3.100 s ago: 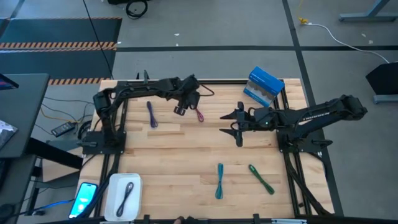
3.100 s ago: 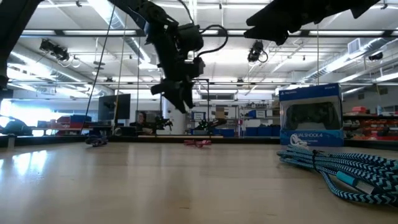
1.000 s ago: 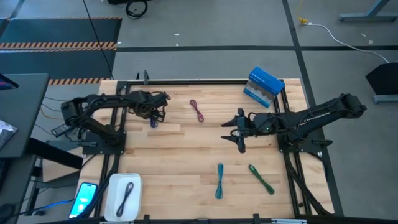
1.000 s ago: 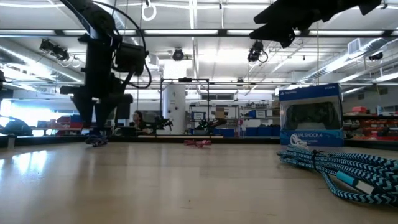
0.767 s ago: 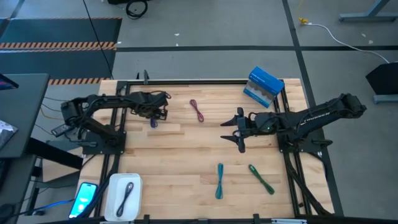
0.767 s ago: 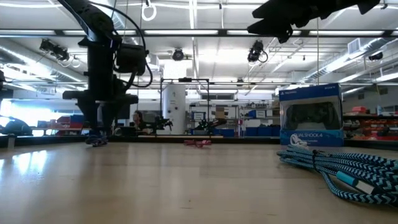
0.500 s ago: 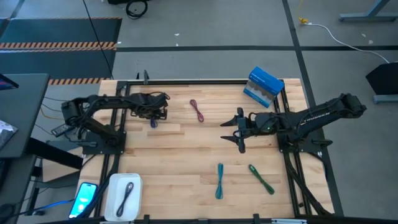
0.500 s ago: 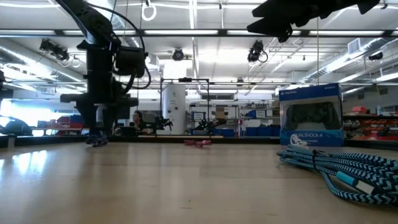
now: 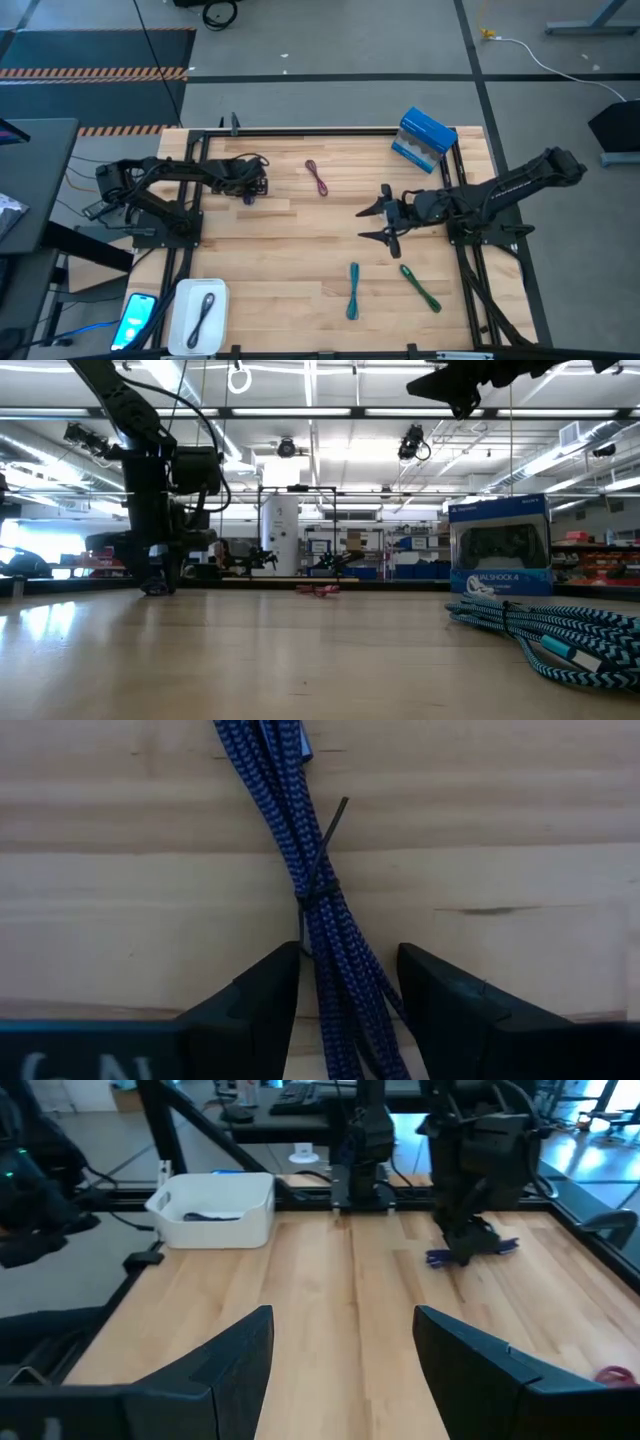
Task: Pick and place USB-C Cables
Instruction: Put the dark blue charger cable into the white bin
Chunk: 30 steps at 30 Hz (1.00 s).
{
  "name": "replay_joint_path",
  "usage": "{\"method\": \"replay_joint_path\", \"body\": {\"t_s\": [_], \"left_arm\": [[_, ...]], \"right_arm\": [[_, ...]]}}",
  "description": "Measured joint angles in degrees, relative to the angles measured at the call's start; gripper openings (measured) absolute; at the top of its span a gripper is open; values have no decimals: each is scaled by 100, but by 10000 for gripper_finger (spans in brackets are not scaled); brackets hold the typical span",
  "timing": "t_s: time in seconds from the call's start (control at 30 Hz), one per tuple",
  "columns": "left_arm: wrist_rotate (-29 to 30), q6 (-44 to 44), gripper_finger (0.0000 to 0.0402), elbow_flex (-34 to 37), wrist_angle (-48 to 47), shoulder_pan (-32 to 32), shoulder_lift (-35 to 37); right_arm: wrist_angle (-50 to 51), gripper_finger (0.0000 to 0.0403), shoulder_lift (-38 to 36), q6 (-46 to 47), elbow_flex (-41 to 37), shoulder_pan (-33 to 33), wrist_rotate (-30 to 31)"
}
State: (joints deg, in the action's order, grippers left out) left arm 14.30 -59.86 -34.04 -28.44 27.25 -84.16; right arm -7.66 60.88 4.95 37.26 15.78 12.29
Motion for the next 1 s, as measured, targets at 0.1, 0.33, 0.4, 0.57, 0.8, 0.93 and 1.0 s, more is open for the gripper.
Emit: {"method": "replay_joint_path", "body": {"t_s": [0.1, 0.33, 0.4, 0.57, 0.8, 0.93, 1.0], "left_arm": [[73, 149, 172, 9, 21, -81, -7], [340, 524, 87, 23, 238, -410, -22], [369, 555, 54, 24, 308, -508, -10], [174, 695, 20, -104, 158, -823, 139], [250, 715, 28, -1003, -243, -1532, 465], [256, 642, 21, -1775, -898, -2258, 540], [283, 457, 21, -2164, -1320, -2721, 540]], "right_arm": [[0, 248, 0, 0, 0, 115, 2], [-67, 248, 0, -87, -85, 287, 144], [-127, 248, 2, -88, -195, 289, 200], [-451, 248, 2, -48, -395, 259, 385], [-495, 248, 2, 89, -396, 255, 420], [-498, 248, 2, 152, -396, 266, 415], [-498, 248, 2, 151, -396, 266, 417]]}}
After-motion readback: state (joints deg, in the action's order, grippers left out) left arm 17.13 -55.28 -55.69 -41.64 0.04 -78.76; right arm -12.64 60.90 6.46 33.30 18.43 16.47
